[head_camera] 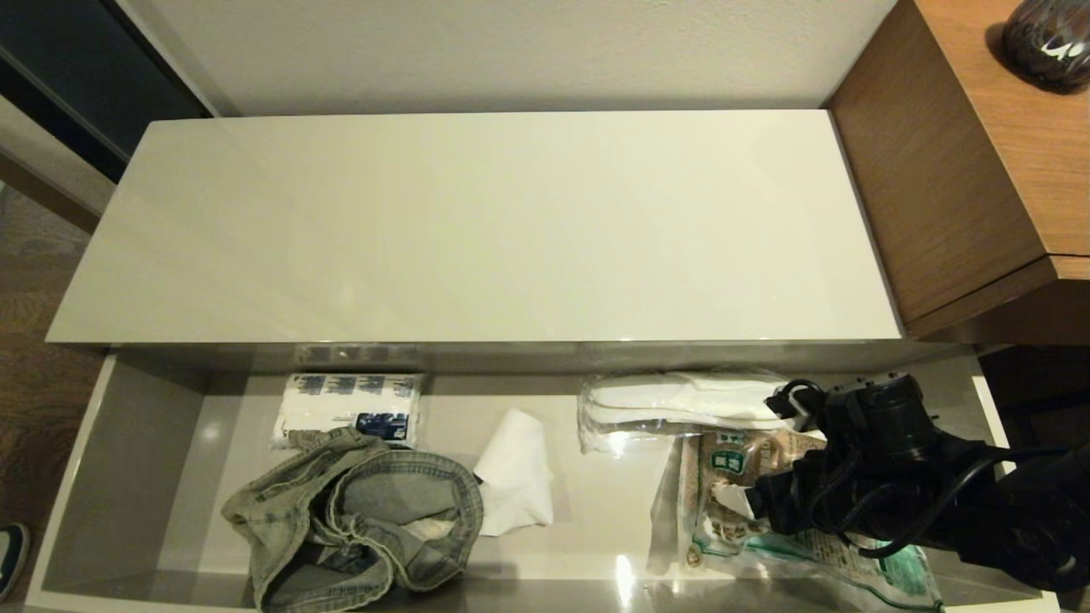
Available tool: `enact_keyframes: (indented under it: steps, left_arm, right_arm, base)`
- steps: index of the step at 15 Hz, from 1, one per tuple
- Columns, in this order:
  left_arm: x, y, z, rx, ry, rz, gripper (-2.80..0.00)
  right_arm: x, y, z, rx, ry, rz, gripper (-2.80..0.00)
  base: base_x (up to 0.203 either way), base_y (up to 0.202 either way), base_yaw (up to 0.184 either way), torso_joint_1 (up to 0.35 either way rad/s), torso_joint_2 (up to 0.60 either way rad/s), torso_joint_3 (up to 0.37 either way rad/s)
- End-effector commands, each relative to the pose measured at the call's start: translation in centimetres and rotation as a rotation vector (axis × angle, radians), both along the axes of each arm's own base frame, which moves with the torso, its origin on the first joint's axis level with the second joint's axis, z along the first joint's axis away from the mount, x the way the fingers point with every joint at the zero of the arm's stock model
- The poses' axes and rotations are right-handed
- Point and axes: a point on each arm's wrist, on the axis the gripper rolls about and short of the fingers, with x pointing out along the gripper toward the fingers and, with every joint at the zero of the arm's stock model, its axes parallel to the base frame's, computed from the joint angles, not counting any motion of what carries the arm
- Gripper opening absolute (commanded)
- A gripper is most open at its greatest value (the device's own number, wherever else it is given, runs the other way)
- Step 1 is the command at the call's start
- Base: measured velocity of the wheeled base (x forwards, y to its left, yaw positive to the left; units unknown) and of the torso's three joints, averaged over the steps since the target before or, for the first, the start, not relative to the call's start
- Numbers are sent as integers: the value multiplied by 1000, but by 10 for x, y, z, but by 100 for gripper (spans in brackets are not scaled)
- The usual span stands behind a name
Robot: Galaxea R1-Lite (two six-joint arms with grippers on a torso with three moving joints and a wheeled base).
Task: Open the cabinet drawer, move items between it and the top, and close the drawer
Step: Take out the disposable slippers from the drawer
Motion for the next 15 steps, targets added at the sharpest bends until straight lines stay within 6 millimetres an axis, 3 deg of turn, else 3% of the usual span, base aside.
enact_keyframes:
  steps: [1, 15]
  left_arm:
    - [0, 0, 0, 0, 2, 0, -280]
    - [0, 0, 0, 0, 2, 0, -280]
  right_arm:
    - [0, 0, -1, 0, 3, 0, 0]
    - [0, 0, -3, -3, 7, 1, 0]
  base:
    - [0, 0, 0, 0, 0, 0]
    - [0, 0, 0, 0, 0, 0]
